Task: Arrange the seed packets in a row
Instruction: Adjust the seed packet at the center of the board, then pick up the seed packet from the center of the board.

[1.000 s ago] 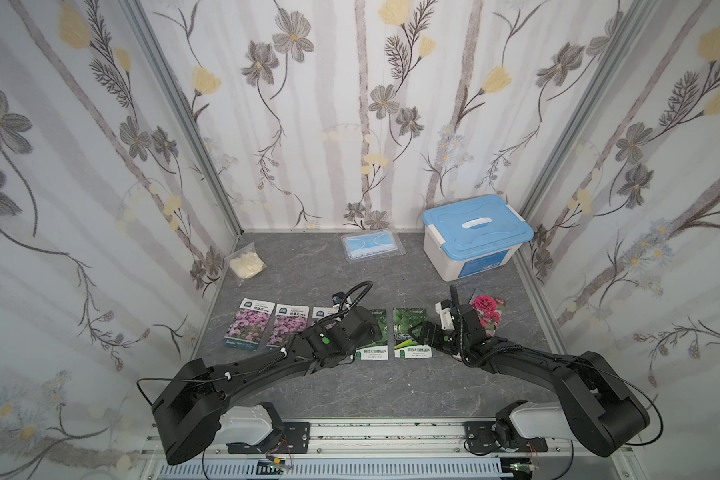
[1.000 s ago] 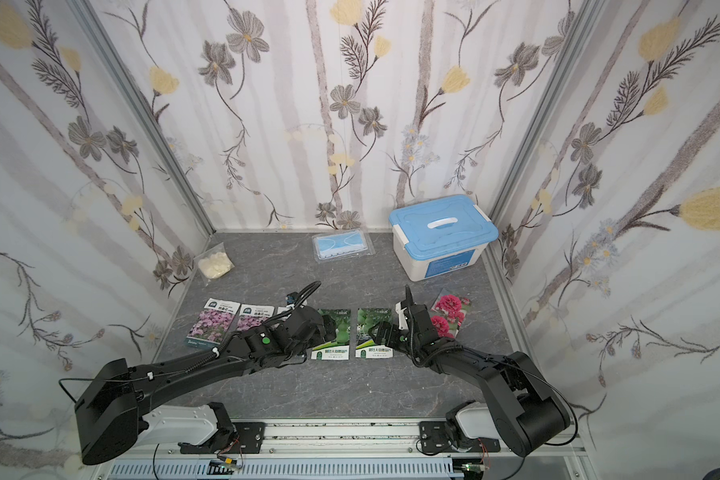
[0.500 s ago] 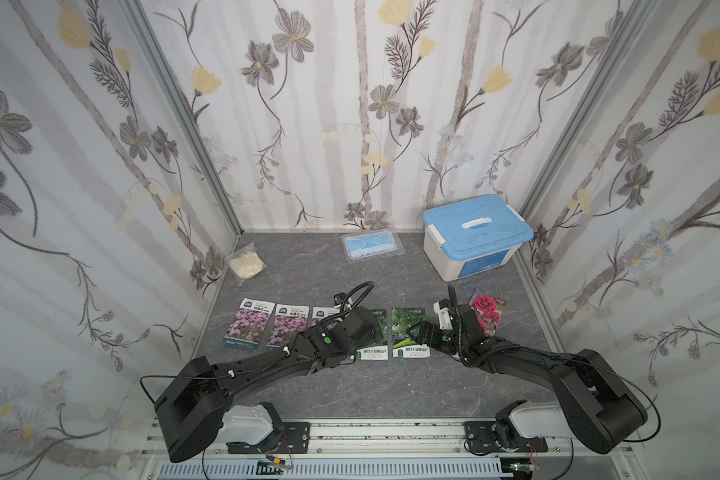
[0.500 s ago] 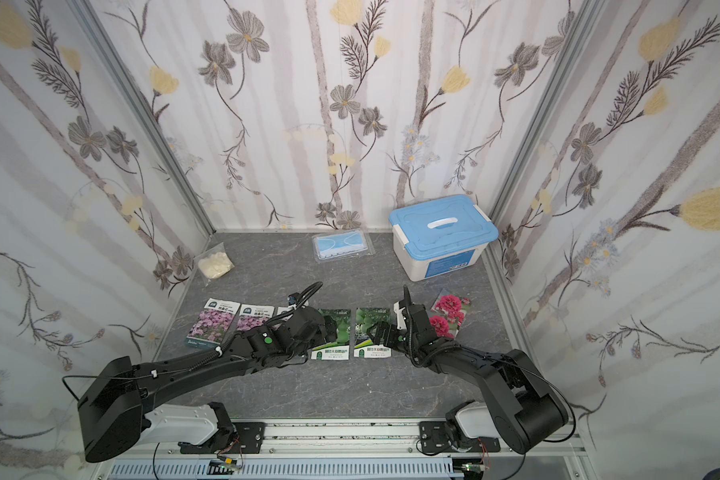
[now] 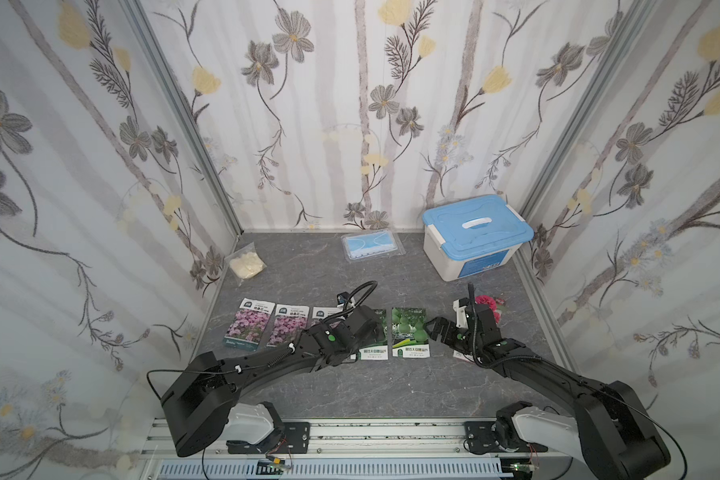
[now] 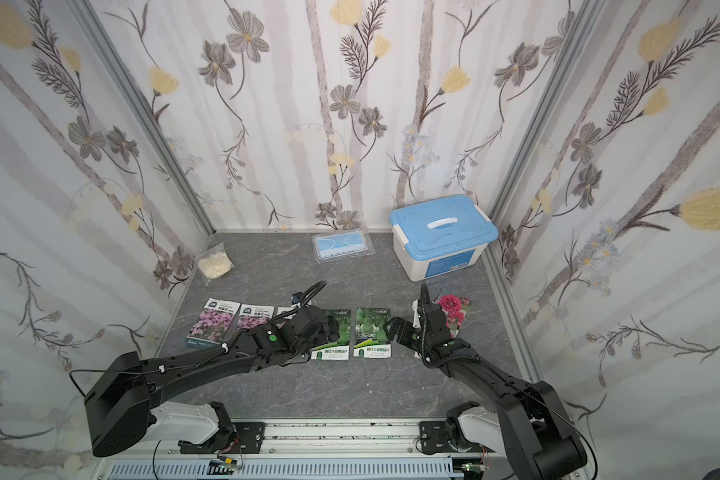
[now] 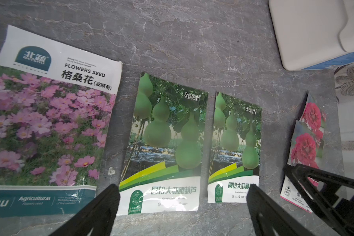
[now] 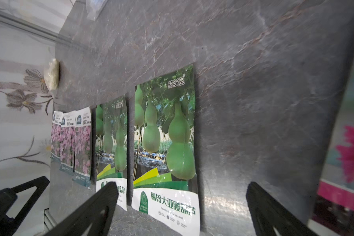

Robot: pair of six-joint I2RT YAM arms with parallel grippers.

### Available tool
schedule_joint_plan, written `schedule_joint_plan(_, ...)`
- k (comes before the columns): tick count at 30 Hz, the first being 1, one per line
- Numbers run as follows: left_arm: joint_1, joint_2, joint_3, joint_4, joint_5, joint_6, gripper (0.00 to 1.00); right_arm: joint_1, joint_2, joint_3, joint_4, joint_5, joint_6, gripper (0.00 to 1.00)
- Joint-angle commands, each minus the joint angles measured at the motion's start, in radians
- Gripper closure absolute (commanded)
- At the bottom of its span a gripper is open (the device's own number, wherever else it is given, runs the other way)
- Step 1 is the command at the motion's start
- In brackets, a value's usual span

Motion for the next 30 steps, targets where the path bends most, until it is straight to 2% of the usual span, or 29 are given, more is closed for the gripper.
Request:
schedule_joint_plan(1, -0.011, 0.061, 0.059, 0.025, 0.021, 0.059, 0.00, -0.071, -0.076, 0.008, -0.085, 0.008, -0.049, 0.00)
schedule_joint_plan(7, -0.071, 0.293, 0.272, 0.087, 0.108, 0.171, 0.00, -0.317, -0.198, -0.022, -0.183, -0.077, -0.123, 0.00)
schedule_joint_plan(10, -0.093, 0.421, 0.385, 0.134, 0.183, 0.215, 0.00, -0.397, -0.208, -0.030, -0.207, -0.111, -0.157, 0.00)
schedule_joint_plan(14, -0.116, 0.576, 0.532, 0.164, 0.277, 0.265, 0.00, -0.439, -0.184, -0.046, -0.186, -0.133, -0.143, 0.00)
schedule_joint_plan(19, -0.129, 0.706, 0.673, 0.182, 0.369, 0.291, 0.00, -0.468, -0.151, -0.073, -0.147, -0.133, -0.116, 0.00)
schedule_joint_plan(30, -0.132, 0.860, 0.767, 0.265, 0.506, 0.305, 0.00, -0.528, -0.227, -0.123, -0.128, -0.114, -0.029, 0.00)
